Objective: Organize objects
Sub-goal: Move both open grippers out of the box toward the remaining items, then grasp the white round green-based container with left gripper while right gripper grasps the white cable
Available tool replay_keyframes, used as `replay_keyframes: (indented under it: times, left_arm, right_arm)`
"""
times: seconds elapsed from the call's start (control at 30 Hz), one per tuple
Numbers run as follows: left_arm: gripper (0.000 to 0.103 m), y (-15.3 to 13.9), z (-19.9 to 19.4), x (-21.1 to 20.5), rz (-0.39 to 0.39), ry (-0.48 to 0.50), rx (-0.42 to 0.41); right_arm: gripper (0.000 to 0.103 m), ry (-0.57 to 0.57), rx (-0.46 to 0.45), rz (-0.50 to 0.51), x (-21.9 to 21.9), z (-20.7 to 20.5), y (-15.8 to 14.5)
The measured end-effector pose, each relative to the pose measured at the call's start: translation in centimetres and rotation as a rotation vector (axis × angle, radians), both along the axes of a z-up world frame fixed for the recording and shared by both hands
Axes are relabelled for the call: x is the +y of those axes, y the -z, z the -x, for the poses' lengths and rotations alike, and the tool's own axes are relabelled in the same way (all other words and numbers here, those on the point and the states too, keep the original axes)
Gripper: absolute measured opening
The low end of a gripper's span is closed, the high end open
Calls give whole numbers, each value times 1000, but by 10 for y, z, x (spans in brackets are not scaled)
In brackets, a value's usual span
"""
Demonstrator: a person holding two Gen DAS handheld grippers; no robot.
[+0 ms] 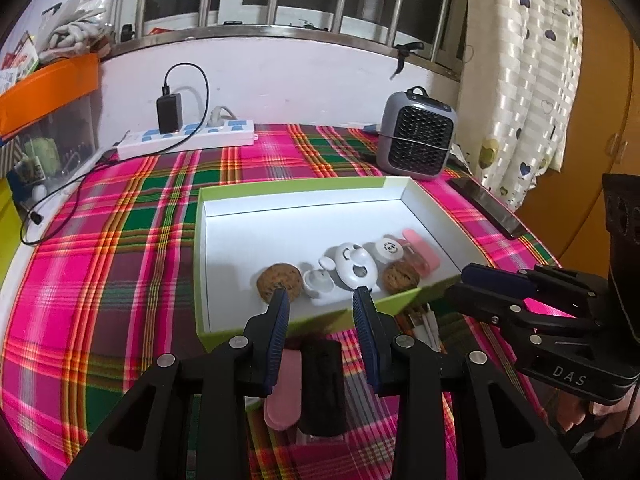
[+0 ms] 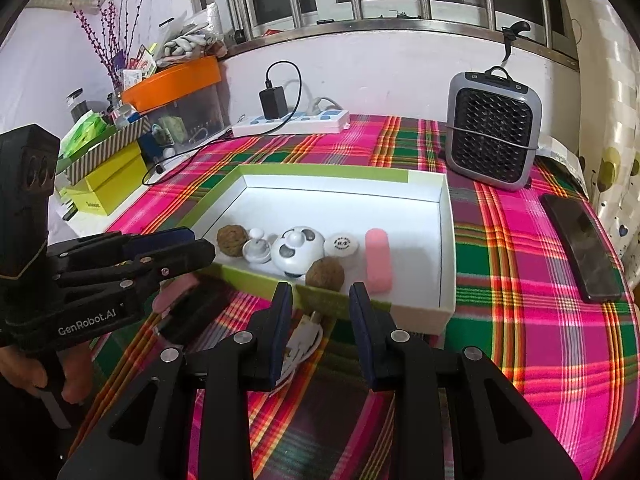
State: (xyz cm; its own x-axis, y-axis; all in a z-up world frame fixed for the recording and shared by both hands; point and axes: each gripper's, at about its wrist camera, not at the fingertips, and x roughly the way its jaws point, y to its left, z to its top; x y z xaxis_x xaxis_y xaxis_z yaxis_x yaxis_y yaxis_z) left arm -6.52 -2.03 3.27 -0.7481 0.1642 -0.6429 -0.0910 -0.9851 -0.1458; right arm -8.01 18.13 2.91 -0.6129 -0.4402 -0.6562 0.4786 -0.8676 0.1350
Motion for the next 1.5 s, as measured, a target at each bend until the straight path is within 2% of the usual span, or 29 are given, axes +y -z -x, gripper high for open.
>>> replay_keyframes:
  times: [0.93, 1.4, 1.5]
  left_arm:
    - [31, 4, -20, -7, -22, 11, 28]
    - [32, 3, -23, -29, -31, -67, 40]
    - [32, 4, -24, -33, -27, -85, 42]
  right_arm:
    - [31, -12, -74, -58, -13, -7, 19]
    - [31, -15, -115, -112, -22, 0, 30]
    - [23, -9, -114, -115, -21, 1, 30]
